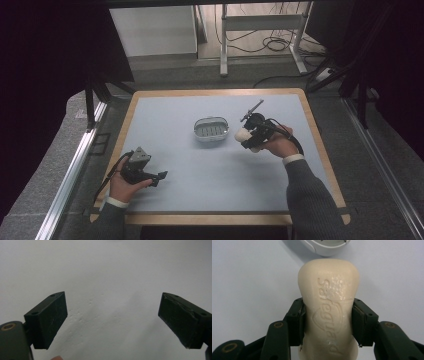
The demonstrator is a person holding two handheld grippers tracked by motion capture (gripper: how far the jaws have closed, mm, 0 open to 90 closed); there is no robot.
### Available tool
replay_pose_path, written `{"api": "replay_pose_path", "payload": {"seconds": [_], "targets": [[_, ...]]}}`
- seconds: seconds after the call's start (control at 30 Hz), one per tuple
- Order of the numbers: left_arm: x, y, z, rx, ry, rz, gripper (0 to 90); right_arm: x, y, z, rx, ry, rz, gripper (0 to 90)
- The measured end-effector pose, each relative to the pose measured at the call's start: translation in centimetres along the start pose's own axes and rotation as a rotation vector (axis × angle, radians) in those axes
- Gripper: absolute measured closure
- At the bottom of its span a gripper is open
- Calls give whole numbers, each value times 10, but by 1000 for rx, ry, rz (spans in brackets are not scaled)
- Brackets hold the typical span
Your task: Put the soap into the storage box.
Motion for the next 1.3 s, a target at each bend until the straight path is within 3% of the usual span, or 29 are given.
{"api": "replay_pose_path", "payload": {"seconds": [0.77,1.3], "targets": [[0,0,0,-1,-2,-3,91,-6,7,28,39,22,6,497],[1,0,0,1,2,-4,90,-10,4,51,114,35,27,496]]}}
Point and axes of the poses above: each handheld gripper's, and its own axes: x roughly backward along the jaws, z roughly out of its top, y roughly to its right, the point moved 3 cm from there along -x, roughly forward along the jaws, and after that the axes turned 7 degrees about -z, right-handed, at the moved point
